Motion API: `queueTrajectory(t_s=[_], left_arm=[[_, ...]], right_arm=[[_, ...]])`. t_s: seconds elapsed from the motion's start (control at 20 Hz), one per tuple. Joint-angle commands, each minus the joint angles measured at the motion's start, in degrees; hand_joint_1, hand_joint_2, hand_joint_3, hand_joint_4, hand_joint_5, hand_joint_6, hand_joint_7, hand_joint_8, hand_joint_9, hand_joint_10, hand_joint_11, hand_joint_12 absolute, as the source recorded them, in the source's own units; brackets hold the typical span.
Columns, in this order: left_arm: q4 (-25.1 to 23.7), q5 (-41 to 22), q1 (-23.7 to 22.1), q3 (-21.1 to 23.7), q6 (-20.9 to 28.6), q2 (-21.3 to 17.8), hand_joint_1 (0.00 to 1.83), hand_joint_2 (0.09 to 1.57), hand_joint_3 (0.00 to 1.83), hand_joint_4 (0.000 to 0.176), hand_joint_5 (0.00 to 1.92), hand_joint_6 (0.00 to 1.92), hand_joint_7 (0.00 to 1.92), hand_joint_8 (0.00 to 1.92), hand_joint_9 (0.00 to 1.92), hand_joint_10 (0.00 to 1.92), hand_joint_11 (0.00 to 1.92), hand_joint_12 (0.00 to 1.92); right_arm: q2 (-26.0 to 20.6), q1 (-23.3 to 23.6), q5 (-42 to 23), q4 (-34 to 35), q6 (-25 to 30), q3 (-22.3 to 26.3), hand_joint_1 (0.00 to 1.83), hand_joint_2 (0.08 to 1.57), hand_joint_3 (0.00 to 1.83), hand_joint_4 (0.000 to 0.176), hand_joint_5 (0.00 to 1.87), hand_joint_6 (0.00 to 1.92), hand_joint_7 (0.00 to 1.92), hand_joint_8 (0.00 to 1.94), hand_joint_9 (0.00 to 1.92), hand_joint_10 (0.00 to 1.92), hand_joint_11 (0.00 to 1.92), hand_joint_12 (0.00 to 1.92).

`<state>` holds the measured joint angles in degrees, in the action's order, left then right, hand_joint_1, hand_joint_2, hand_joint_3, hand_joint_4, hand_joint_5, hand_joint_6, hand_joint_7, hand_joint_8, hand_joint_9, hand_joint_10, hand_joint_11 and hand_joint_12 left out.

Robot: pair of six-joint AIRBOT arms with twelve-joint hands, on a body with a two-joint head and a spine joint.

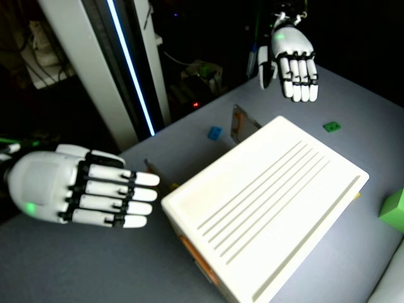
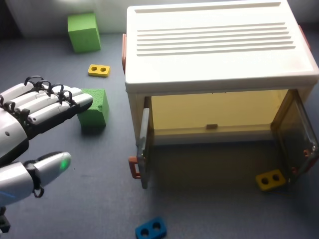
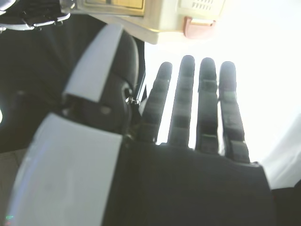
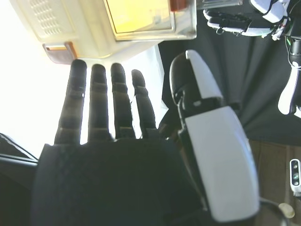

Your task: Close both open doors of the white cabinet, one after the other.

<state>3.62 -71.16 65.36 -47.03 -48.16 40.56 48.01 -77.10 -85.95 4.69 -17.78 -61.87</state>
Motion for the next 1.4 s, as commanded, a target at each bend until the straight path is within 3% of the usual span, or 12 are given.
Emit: queueTrajectory(t_s=[0.0,0.1,0.25,0.4,0.45,0.5,0.65,0.8,0.95,1.15,1.35], left_arm=[[0.5,-6.5,-0.2,-0.2,0.2,0.2,0.0,1.52,0.02,0.0,0.11,0.0,0.13,0.0,0.17,0.01,0.0,0.7],[-0.5,-5.5,-0.3,-0.2,0.9,0.2,0.0,1.54,0.02,0.0,0.12,0.0,0.14,0.0,0.18,0.01,0.0,0.75],[-2.8,-3.4,-0.9,-0.5,2.5,0.7,0.0,1.55,0.01,0.0,0.05,0.0,0.06,0.0,0.09,0.0,0.0,0.52],[-4.3,-1.5,-1.7,-0.7,3.0,1.3,0.0,1.54,0.0,0.0,0.04,0.0,0.01,0.0,0.04,0.0,0.0,0.44],[-5.2,-0.5,-2.2,-1.0,3.6,1.7,0.0,1.54,0.0,0.0,0.07,0.01,0.04,0.0,0.07,0.01,0.0,0.51],[-7.1,1.0,-3.2,-1.5,5.3,2.5,0.0,1.51,0.0,0.0,0.08,0.0,0.05,0.0,0.1,0.01,0.01,0.56],[-8.8,2.1,-4.0,-1.9,6.4,3.4,0.0,1.51,0.0,0.0,0.06,0.0,0.05,0.0,0.1,0.01,0.0,0.56],[-11.0,3.7,-5.2,-2.5,8.1,4.2,0.0,1.5,0.0,0.0,0.09,0.0,0.1,0.0,0.15,0.0,0.0,0.7],[-12.0,4.3,-6.0,-2.7,8.7,4.6,0.0,1.5,0.0,0.0,0.1,0.0,0.1,0.0,0.13,0.0,0.0,0.59],[-13.1,4.4,-7.0,-2.8,9.1,5.3,0.0,1.51,0.0,0.0,0.13,0.01,0.14,0.01,0.18,0.0,0.0,0.67],[-14.1,4.8,-9.0,-3.6,9.4,6.3,0.0,1.49,0.0,0.0,0.08,0.0,0.09,0.0,0.14,0.0,0.0,0.49]], right_arm=[[-0.4,0.0,-6.8,1.5,0.4,0.0,0.0,1.49,0.0,0.0,0.13,0.0,0.11,0.0,0.07,0.0,0.08,0.05],[-0.3,-0.3,-6.4,1.5,0.4,0.0,0.0,1.49,0.0,0.0,0.14,0.0,0.11,0.0,0.08,0.0,0.1,0.05],[-0.3,-0.7,-5.9,1.4,0.4,0.2,0.0,1.49,0.0,0.0,0.13,0.0,0.1,0.0,0.08,0.0,0.11,0.05],[-0.3,-1.3,-5.7,1.4,0.4,0.4,0.0,1.49,0.0,0.0,0.1,0.0,0.08,0.0,0.06,0.0,0.1,0.04],[-0.3,-1.7,-5.5,1.4,0.4,0.6,0.0,1.49,0.0,0.0,0.1,0.0,0.07,0.0,0.05,0.0,0.09,0.03],[-0.3,-2.2,-5.2,1.4,0.4,0.8,0.0,1.4,0.0,0.021,0.11,0.0,0.09,0.0,0.08,0.0,0.14,0.03],[-0.3,-2.5,-5.0,1.4,0.4,0.9,0.0,1.37,0.0,0.011,0.12,0.0,0.1,0.0,0.09,0.01,0.14,0.03],[-0.3,-3.2,-4.3,1.5,0.4,1.3,0.0,1.33,0.0,0.001,0.13,0.0,0.12,0.0,0.11,0.0,0.16,0.02],[-0.2,-3.7,-4.3,1.9,0.4,1.3,0.0,1.34,0.0,0.0,0.15,0.0,0.12,0.0,0.13,0.01,0.18,0.02],[-0.2,-3.9,-4.2,2.0,0.4,1.4,0.0,1.33,0.0,0.0,0.16,0.01,0.14,0.01,0.15,0.01,0.19,0.02],[-0.2,-4.6,-3.6,2.7,0.4,1.3,0.0,1.35,0.0,0.004,0.15,0.0,0.13,0.0,0.12,0.0,0.16,0.01]])
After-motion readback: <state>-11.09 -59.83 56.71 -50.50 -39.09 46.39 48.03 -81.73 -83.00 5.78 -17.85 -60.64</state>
